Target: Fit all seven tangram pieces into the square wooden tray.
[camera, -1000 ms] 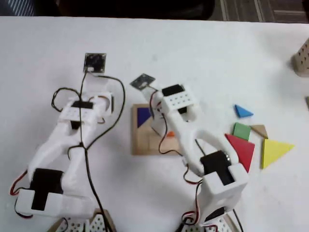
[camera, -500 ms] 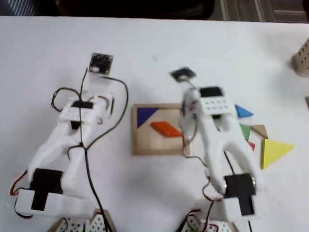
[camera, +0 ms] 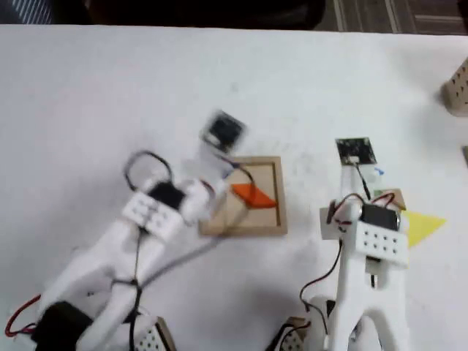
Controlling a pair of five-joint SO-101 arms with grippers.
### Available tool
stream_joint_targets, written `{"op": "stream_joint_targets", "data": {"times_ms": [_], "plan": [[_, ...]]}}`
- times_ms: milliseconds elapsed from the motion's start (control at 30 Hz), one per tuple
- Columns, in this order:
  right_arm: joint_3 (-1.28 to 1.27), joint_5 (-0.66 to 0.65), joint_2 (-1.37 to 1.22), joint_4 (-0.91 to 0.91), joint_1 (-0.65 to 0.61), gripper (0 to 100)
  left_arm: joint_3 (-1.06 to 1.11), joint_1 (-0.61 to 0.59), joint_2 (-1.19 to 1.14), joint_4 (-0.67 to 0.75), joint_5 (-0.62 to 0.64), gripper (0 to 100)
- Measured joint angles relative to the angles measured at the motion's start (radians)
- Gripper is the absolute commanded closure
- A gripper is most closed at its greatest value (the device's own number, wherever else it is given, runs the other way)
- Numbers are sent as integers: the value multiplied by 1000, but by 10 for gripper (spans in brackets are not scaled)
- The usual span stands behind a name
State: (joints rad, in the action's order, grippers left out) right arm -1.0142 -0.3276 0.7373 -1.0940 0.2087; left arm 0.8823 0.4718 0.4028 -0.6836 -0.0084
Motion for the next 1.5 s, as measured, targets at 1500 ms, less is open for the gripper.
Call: {"op": "stream_joint_targets", "data": {"times_ms": [1500], "plan": [[-3,2,25,32,43,981,-342,196,-454,-157,106,972]]}}
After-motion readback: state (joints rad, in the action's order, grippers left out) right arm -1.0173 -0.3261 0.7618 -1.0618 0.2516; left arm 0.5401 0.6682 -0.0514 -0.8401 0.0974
